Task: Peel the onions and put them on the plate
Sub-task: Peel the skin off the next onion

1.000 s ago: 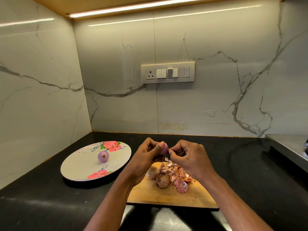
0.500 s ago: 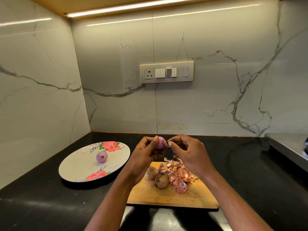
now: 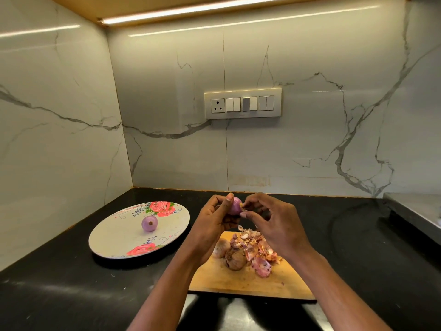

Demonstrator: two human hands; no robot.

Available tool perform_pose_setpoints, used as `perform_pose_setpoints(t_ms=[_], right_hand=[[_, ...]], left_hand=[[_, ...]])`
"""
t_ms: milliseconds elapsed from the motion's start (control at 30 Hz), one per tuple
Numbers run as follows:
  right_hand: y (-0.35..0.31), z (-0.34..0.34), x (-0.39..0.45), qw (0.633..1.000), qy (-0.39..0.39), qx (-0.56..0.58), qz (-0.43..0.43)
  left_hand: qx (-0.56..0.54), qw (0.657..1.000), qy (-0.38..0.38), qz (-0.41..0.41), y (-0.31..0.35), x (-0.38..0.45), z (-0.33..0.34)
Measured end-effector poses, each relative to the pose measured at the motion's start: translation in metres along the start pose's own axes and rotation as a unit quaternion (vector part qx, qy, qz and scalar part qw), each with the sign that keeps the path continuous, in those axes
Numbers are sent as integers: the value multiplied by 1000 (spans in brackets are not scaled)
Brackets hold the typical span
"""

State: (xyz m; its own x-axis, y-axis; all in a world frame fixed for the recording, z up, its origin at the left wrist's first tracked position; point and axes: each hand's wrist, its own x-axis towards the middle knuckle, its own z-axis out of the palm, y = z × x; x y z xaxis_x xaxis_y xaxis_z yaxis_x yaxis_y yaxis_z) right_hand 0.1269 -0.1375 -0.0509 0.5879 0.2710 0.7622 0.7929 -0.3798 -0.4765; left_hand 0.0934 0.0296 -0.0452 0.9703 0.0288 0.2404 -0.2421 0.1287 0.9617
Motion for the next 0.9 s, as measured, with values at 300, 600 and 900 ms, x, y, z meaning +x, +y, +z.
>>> perform_pose_setpoints(t_ms=[300, 600, 900], right_hand=[[-2, -2, -1, 1000, -26, -13, 10], [-4, -7, 6, 994, 1, 73, 76], [-4, -7, 4, 999, -6, -9, 45]], left_hand=[[2, 1000, -10, -4, -1, 0, -1], [8, 1000, 15, 22, -2, 3, -1], [44, 999, 26, 19, -6, 3, -2]])
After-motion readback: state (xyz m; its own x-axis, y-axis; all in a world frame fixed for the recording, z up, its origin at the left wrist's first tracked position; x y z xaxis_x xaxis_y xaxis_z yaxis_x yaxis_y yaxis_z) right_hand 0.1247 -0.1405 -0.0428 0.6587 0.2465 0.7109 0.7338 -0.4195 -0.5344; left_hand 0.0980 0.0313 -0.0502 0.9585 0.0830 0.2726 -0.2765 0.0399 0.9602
